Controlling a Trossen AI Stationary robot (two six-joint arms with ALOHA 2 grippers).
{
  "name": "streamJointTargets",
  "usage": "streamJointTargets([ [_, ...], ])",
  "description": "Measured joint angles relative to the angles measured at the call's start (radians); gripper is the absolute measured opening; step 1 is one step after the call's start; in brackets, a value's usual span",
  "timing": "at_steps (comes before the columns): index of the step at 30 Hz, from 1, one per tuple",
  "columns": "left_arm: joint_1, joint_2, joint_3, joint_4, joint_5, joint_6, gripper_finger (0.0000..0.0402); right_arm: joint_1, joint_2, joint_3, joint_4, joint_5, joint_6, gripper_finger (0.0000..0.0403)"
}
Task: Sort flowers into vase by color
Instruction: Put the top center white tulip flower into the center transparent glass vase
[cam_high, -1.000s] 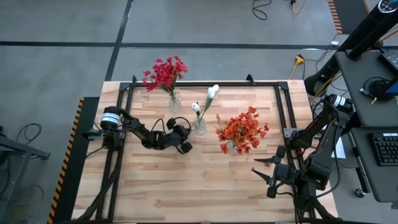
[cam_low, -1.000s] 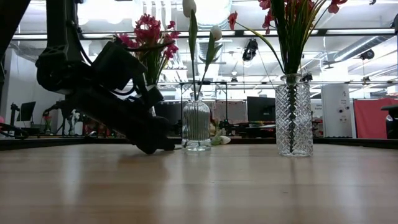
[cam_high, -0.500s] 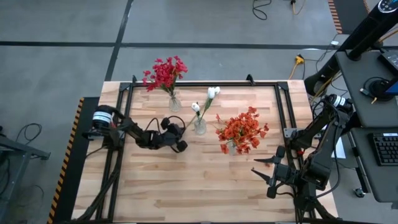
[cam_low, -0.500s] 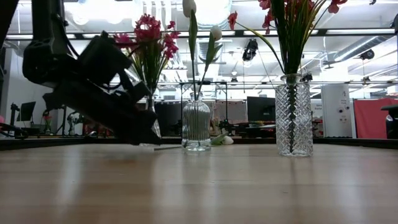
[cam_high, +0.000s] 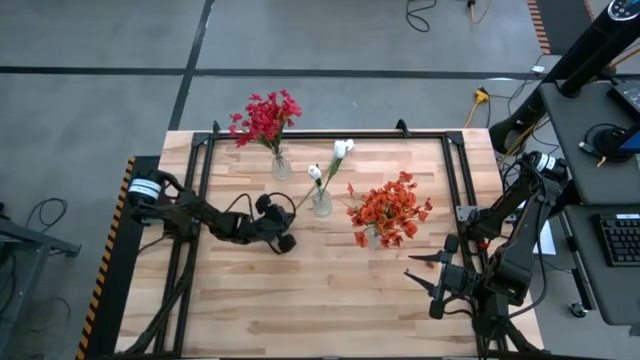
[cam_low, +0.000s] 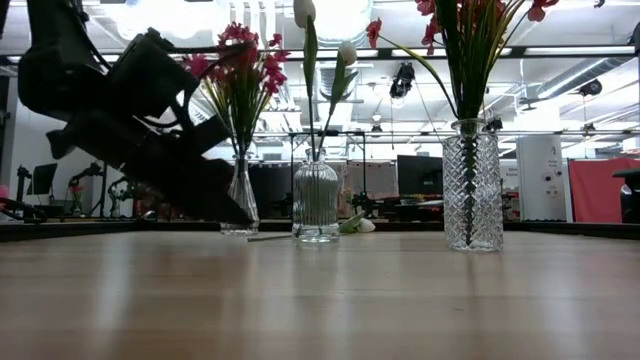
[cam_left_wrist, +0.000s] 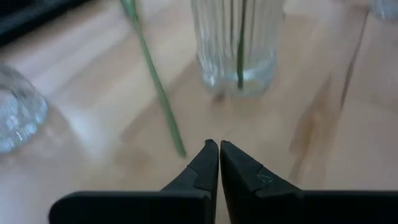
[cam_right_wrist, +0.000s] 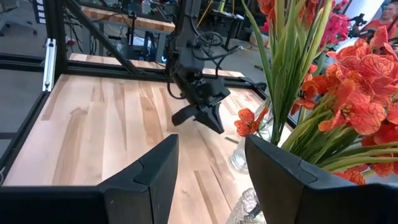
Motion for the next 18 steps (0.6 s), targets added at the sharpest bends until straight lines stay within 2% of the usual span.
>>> streamJointTargets([
  [5,0.025,0.048,0.002,0.148,-0.017,0.089,0.0030,0.000,0.000,0.000,0.001,0.007,0.000,0.0178],
  [14,0.069,0.153,0.016,0.225,-0.041,0.120,0.0151,0.000,-0.001,0.000,0.001,0.009,0.002,0.0178],
  [18,0.080,0.180,0.028,0.225,-0.042,0.142,0.0190,0.000,-0.001,0.000,0.001,0.010,0.001,0.0178],
])
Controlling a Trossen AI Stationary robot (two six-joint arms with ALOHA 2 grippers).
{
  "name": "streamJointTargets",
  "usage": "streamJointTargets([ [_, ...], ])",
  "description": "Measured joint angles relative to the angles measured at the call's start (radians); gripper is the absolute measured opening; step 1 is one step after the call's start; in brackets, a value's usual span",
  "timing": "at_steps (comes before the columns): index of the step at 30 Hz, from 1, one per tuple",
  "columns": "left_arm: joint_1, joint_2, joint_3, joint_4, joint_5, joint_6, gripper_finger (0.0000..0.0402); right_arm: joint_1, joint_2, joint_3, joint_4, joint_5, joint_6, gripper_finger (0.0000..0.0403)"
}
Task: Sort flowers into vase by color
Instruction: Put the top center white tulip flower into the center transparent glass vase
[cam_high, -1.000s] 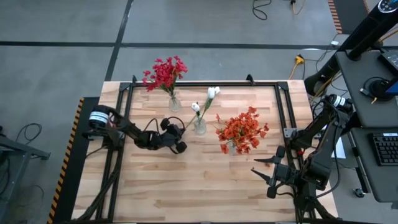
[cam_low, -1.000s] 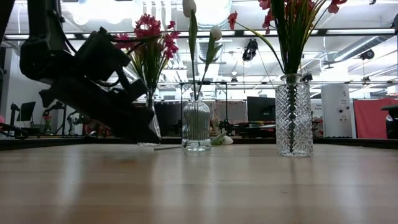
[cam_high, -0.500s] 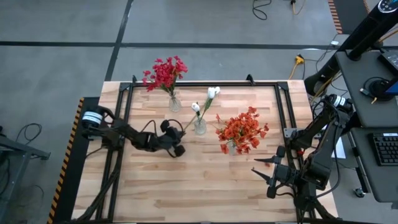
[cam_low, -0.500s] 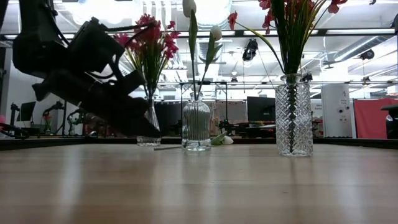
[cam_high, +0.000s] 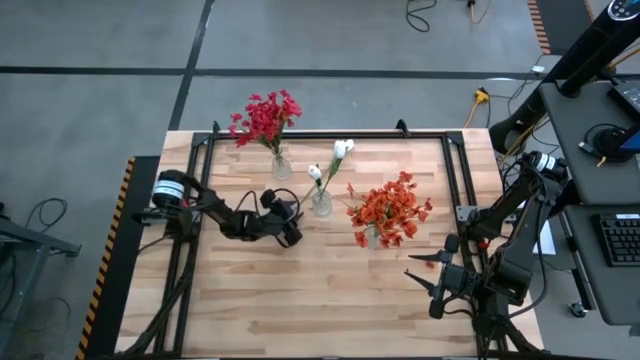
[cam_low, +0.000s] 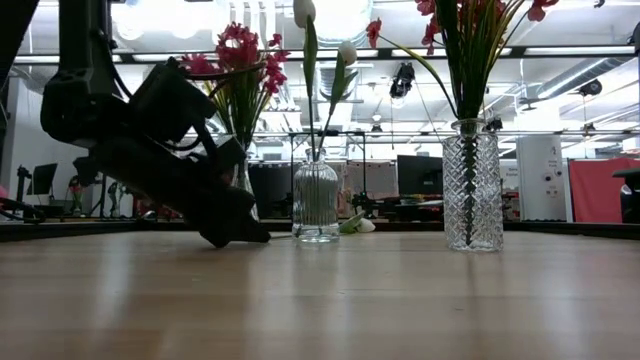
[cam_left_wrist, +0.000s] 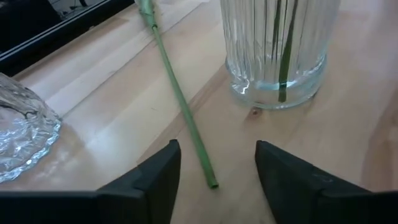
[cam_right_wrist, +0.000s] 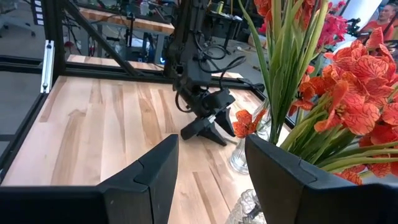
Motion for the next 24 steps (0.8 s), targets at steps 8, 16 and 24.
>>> streamJointTargets([
  [8,0.027,0.036,0.008,0.018,0.007,-0.071,0.0176,0.000,0.000,0.000,0.003,0.000,0.004,0.0178],
  [16,0.027,0.033,0.003,-0.007,0.012,-0.100,0.0050,0.000,0.000,0.000,0.003,0.000,0.004,0.0178],
  [24,0.029,0.018,0.001,-0.042,0.001,-0.147,0.0004,0.000,0.000,0.000,0.009,-0.001,0.004,0.0178],
])
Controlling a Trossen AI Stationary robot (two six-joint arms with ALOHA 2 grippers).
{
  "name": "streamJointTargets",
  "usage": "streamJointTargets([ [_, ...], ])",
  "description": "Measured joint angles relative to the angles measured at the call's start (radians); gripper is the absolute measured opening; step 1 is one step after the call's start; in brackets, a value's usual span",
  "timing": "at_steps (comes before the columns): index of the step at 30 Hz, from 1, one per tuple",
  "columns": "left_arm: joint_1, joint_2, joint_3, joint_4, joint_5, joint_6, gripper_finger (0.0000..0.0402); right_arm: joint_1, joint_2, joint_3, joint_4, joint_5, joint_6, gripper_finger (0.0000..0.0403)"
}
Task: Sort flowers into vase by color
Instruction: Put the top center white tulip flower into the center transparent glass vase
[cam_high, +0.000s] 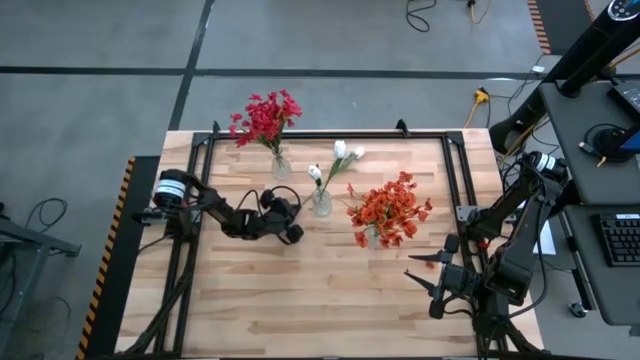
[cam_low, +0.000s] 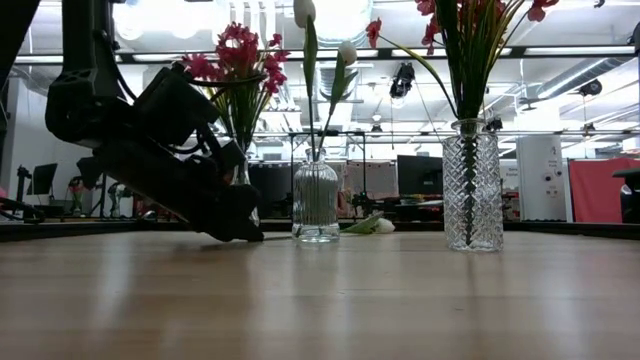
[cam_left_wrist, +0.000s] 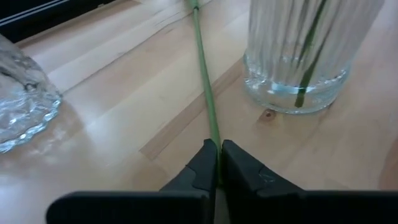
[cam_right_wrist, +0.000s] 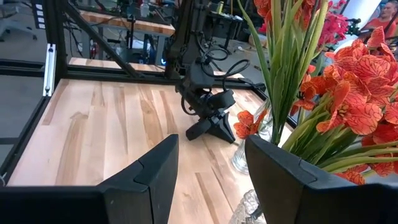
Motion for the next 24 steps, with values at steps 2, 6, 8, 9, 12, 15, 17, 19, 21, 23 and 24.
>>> streamJointTargets([
  [2,0.000,-0.011,-0.001,-0.017,-0.005,-0.004,0.0002,0.000,0.000,0.000,0.006,0.000,0.000,0.0178],
  [6,0.001,-0.029,-0.005,-0.041,-0.026,-0.005,0.0001,0.000,0.000,0.000,0.010,0.000,0.000,0.0178],
  [8,0.001,-0.049,-0.006,-0.078,-0.030,-0.016,0.0001,0.000,0.000,0.000,0.013,0.000,0.000,0.0178],
  [9,0.001,-0.063,-0.005,-0.103,-0.032,-0.026,0.0001,0.000,0.000,0.000,0.013,0.000,0.000,0.0178],
  [12,0.001,-0.104,-0.012,-0.177,-0.035,-0.056,0.0000,0.000,0.000,0.000,0.013,0.000,0.000,0.0178],
  [15,-0.008,-0.156,-0.012,-0.287,-0.036,-0.089,0.0000,0.000,0.000,0.000,0.014,0.000,0.000,0.0178],
  [17,-0.016,-0.195,-0.010,-0.381,-0.045,-0.123,0.0000,0.000,0.000,0.000,0.013,-0.001,0.000,0.0178],
  [19,-0.025,-0.234,-0.011,-0.470,-0.049,-0.153,0.0000,0.000,0.000,0.000,0.014,-0.001,-0.001,0.0178],
  [21,-0.040,-0.270,-0.011,-0.553,-0.050,-0.183,0.0000,0.000,0.000,0.000,0.013,-0.001,-0.002,0.0178],
  [23,-0.060,-0.305,-0.011,-0.636,-0.050,-0.220,0.0000,0.000,0.000,0.000,0.013,-0.001,-0.003,0.0178],
  [24,-0.072,-0.322,-0.011,-0.676,-0.049,-0.240,0.0000,0.000,0.000,0.000,0.013,-0.001,-0.003,0.0178],
])
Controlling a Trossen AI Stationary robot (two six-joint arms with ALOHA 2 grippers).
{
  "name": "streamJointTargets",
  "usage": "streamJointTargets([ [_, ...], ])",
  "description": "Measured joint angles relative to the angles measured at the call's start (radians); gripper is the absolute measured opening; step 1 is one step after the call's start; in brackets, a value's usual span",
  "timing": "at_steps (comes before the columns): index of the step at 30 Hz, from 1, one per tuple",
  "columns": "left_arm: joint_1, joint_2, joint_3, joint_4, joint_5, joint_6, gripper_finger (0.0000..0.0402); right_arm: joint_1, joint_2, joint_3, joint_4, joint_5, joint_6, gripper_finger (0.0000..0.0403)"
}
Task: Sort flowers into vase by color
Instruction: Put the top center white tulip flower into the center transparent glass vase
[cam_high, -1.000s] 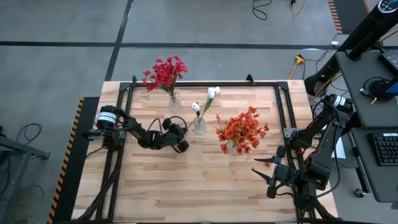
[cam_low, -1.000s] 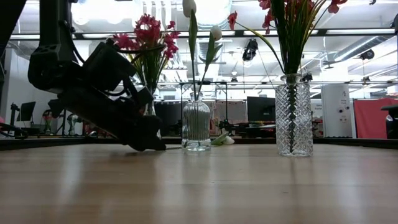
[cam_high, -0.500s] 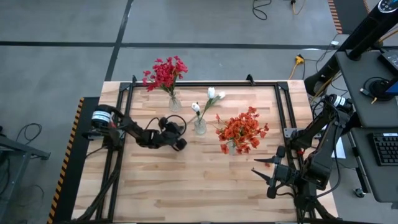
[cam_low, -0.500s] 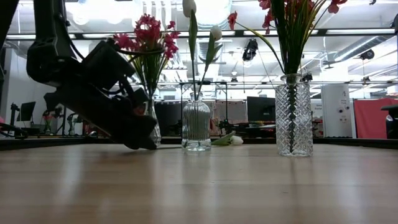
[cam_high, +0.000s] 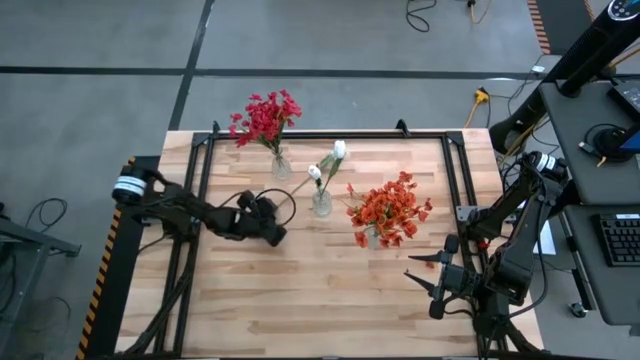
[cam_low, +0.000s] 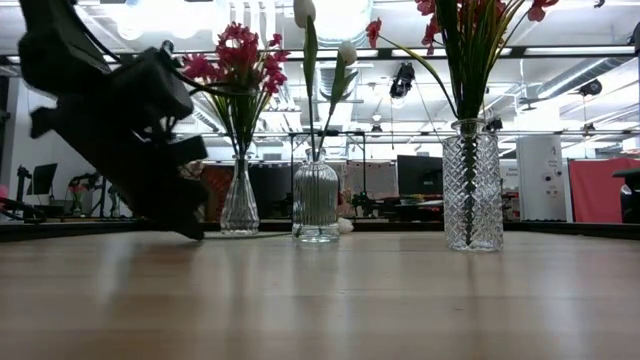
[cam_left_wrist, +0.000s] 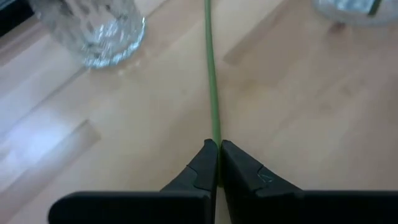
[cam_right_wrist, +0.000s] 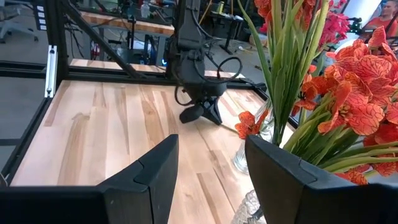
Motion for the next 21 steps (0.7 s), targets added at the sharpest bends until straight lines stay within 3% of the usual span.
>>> streamJointTargets([
  [9,-0.116,-0.098,0.004,-0.270,0.009,-0.181,0.0000,0.000,0.000,0.000,0.000,0.000,0.000,0.0178],
  [21,-0.208,-0.153,0.011,-0.338,0.223,-0.211,0.0000,0.000,0.000,0.000,0.000,0.000,-0.018,0.0178],
])
